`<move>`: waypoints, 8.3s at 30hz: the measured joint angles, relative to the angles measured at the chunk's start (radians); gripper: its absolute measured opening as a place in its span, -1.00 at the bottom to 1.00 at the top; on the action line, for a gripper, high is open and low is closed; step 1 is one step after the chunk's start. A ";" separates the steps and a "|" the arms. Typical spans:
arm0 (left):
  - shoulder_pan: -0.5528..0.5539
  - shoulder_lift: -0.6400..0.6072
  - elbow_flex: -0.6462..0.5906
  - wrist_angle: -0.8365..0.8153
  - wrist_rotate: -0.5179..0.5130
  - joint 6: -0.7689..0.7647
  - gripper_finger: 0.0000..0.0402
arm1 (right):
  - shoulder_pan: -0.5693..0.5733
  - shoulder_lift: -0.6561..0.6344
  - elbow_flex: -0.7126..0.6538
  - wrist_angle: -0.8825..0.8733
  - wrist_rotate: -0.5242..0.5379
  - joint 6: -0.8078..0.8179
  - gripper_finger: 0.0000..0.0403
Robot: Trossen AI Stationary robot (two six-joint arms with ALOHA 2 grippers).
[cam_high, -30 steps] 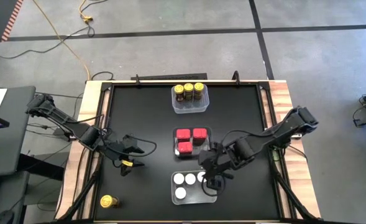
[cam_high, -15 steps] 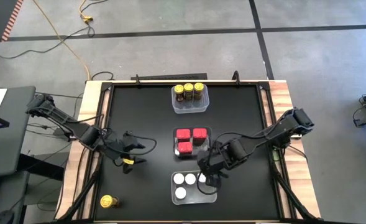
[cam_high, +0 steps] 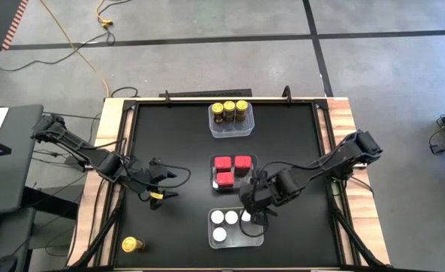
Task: Sort spices by type
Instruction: Adjust the white seasoning bottles, then put the yellow seasoning bottle into the transparent bin
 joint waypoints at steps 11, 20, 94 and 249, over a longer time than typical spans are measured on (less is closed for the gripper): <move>0.000 0.001 0.023 0.007 -0.005 0.084 0.62 | -0.067 -0.298 -0.488 0.580 -0.015 -0.145 0.42; 0.000 0.148 0.228 -0.083 -0.071 0.108 0.62 | -0.168 -0.723 -0.861 0.871 -0.041 -0.213 0.42; -0.173 0.638 0.936 -0.808 -0.087 -0.508 0.62 | -0.426 -1.677 -1.407 0.862 -0.215 -0.284 0.42; 0.210 0.391 0.515 -0.773 0.317 -0.526 0.14 | -0.425 -1.537 -1.406 0.857 -0.219 -0.290 0.42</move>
